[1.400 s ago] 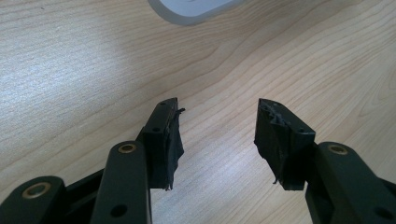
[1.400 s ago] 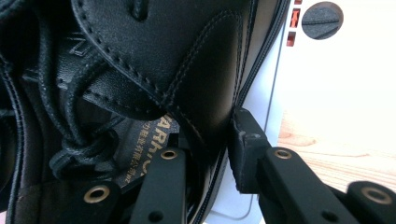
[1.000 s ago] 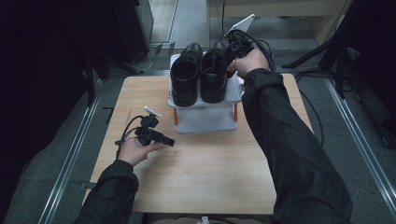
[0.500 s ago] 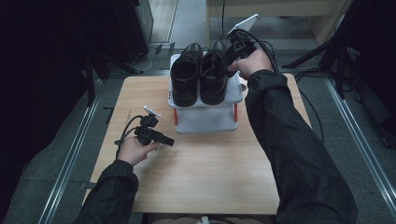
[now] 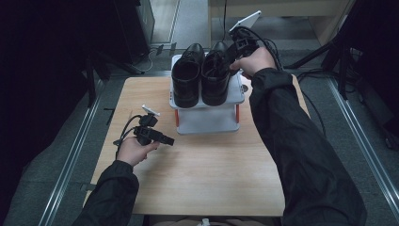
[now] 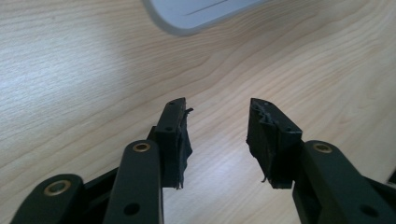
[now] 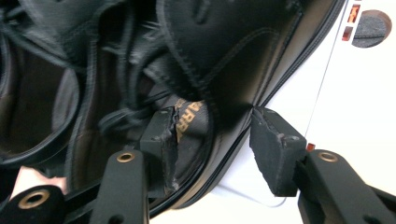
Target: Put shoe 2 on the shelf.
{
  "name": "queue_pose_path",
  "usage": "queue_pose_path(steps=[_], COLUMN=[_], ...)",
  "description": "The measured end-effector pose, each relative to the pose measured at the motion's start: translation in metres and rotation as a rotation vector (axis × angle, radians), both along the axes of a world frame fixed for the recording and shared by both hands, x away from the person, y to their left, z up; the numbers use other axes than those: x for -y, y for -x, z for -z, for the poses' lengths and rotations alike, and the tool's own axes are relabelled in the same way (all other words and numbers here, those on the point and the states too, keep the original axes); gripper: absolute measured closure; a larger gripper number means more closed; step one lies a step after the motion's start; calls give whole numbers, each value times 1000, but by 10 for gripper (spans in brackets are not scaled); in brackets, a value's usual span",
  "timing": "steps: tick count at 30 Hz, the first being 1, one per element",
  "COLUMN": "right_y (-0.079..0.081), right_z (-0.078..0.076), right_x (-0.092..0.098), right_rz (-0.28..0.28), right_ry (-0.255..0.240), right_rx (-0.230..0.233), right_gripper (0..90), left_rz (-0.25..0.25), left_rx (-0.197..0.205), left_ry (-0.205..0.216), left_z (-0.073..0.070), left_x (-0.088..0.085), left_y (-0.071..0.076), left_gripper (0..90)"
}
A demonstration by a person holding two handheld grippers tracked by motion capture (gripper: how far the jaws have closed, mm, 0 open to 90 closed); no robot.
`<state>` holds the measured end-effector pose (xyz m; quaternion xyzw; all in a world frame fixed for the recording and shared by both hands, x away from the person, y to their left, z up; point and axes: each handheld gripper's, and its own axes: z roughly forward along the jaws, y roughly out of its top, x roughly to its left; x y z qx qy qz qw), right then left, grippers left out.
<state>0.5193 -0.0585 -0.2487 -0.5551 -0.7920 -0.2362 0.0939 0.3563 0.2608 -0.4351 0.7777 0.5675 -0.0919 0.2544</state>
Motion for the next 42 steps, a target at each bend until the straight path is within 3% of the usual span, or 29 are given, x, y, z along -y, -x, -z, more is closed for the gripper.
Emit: queue_pose_path(steps=[2,7,9,10,14,17,27,35,42], right_y=[1,7,10,13,17,18,21,23,23], right_z=[-4,-10,-14,-17,-20,-13,25,53,61], right_x=[0,4,8,11,25,34,47,44,37], right_rz=[-8,-47,-67,-86,-84,-75,-88,-106,-125], right_ry=[4,-2,-14,-18,-24,-23,-15,-20,-25], right_rx=[15,40,61,95,107,94,71,56,55], right_gripper=[525,580,586,596,683,715,733,717,703], left_rz=[1,-4,-11,-18,-45,-72,-65,-70,-73], left_rx=[13,37,46,53,84,102,149,159,159], left_ry=[-17,5,11,16,36,40,19,15,18], left_z=[-6,-28,-39,-43,-67,-82,-121,-130,-128], left_x=[1,-3,-6,-7,-12,-16,-8,8,18], left_y=[0,-3,-6,-7,-12,-16,-38,-57,-63], left_gripper=[600,646,656,668,702,723,779,784,792])
